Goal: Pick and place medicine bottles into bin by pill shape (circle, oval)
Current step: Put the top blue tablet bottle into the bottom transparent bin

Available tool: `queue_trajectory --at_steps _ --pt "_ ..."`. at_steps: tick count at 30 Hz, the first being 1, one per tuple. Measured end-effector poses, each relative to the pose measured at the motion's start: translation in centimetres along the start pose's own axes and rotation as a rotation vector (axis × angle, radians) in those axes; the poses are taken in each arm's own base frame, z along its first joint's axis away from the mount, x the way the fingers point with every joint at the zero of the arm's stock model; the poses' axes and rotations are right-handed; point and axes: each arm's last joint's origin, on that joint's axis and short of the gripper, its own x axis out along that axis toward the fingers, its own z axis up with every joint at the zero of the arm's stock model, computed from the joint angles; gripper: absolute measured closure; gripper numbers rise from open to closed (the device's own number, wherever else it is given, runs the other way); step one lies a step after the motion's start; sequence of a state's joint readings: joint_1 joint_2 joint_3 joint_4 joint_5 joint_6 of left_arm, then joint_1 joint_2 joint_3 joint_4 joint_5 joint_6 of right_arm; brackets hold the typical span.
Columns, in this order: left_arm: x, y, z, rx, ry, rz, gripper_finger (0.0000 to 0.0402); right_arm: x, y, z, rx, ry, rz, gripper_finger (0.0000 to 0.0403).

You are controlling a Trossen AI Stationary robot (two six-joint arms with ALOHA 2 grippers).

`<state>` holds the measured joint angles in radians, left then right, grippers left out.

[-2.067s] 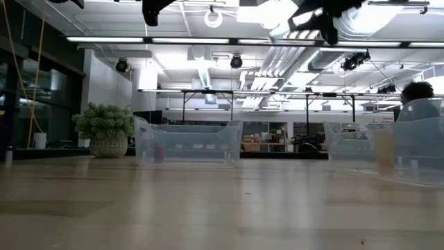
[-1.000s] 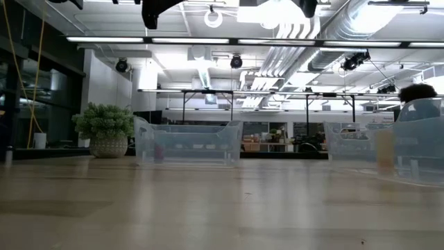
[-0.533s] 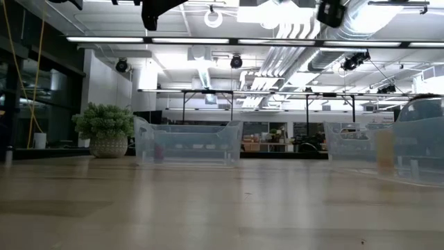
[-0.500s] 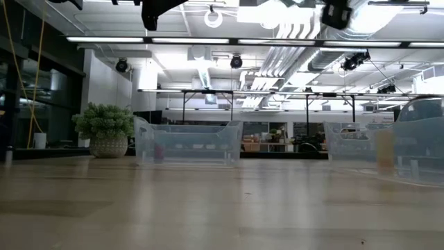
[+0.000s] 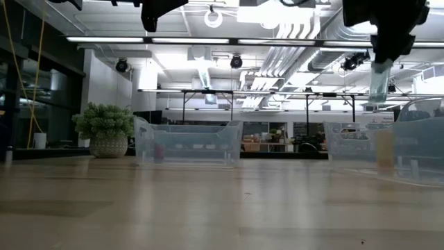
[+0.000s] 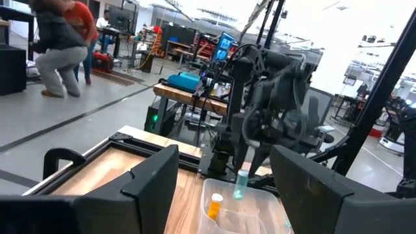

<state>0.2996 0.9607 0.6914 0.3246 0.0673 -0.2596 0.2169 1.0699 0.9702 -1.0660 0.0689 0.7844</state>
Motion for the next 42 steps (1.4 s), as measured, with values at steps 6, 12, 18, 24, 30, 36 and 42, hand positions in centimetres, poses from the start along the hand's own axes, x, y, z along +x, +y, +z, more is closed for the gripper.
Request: queue_trajectory --at_steps 6,12,18,24,30,36,42 --pt "0.0 0.0 0.0 0.0 0.0 0.0 0.017 3.2 0.9 0.7 -0.054 0.089 -0.114 0.0297" --pt "0.0 0.0 0.0 0.0 0.0 0.0 0.017 6.8 1.7 1.4 -0.067 0.159 -0.203 0.0297" --pt "0.0 0.0 0.0 0.0 -0.001 0.0 0.017 9.2 1.7 2.1 -0.047 0.198 -0.247 0.0297" --pt "0.0 0.0 0.0 0.0 -0.001 0.0 0.017 9.9 1.0 2.8 -0.009 0.217 -0.275 0.0297" --pt "0.0 0.0 0.0 0.0 -0.001 0.0 0.017 10.0 0.6 3.2 0.003 0.217 -0.255 0.0297" --pt "0.0 0.0 0.0 0.0 -0.001 -0.001 0.017 10.1 0.7 3.5 0.006 0.211 -0.232 0.0282" --pt "0.0 0.0 0.0 0.0 -0.001 -0.001 0.017 10.1 0.7 3.5 0.008 0.217 -0.221 0.0234"
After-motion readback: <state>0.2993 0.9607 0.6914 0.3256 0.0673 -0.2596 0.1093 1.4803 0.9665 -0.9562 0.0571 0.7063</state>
